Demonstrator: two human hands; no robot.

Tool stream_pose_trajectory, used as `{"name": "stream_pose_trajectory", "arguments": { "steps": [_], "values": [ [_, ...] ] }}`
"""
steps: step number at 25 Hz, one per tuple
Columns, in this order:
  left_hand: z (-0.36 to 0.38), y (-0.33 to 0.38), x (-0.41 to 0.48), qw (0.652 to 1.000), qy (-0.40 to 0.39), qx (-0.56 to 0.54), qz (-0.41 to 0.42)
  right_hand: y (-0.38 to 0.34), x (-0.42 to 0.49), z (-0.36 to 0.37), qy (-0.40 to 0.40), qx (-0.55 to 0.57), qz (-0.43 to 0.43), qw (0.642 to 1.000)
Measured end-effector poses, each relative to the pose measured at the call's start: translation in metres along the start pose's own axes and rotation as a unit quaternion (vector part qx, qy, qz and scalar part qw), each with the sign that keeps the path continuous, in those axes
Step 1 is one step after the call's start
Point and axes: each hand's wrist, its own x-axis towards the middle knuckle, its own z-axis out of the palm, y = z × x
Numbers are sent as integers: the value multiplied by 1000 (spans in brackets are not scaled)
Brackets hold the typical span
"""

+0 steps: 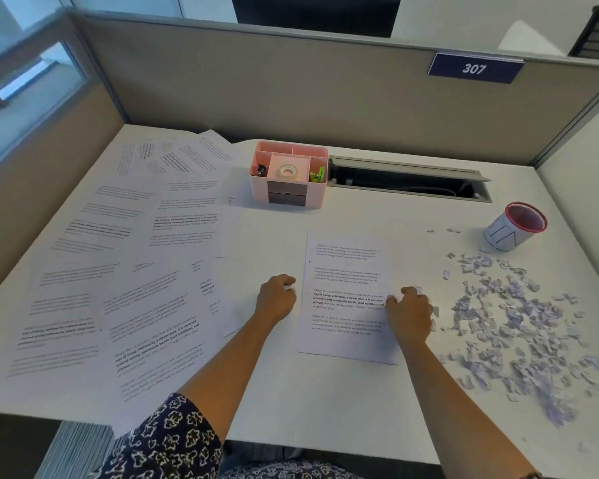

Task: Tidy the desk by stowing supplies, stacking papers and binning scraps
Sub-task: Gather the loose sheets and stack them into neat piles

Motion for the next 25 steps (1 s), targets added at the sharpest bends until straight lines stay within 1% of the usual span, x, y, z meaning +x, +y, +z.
{"name": "stream_pose_trajectory", "arguments": {
  "steps": [5,11,14,17,20,23,25],
  "values": [
    [-39,-32,-12,996,80,-27,-20,-35,-8,11,-12,0,-55,998],
    [-100,-85,-33,983,170,-33,-66,-108,-49,50,-67,2,-134,989],
    [-131,-113,-46,974,196,-48,-99,-140,-76,71,-107,-9,-161,981],
    [-155,-141,-56,968,213,-52,-122,-164,-101,95,-160,-14,-174,972],
    [-173,-165,-63,969,213,-5,-123,-182,-126,115,-202,-19,-181,962],
    [-185,-186,-70,972,197,78,-104,-195,-149,134,-213,-50,-208,953],
    [-190,-201,-72,975,164,113,-95,-205,-165,143,-208,-67,-219,951]
  ]
}}
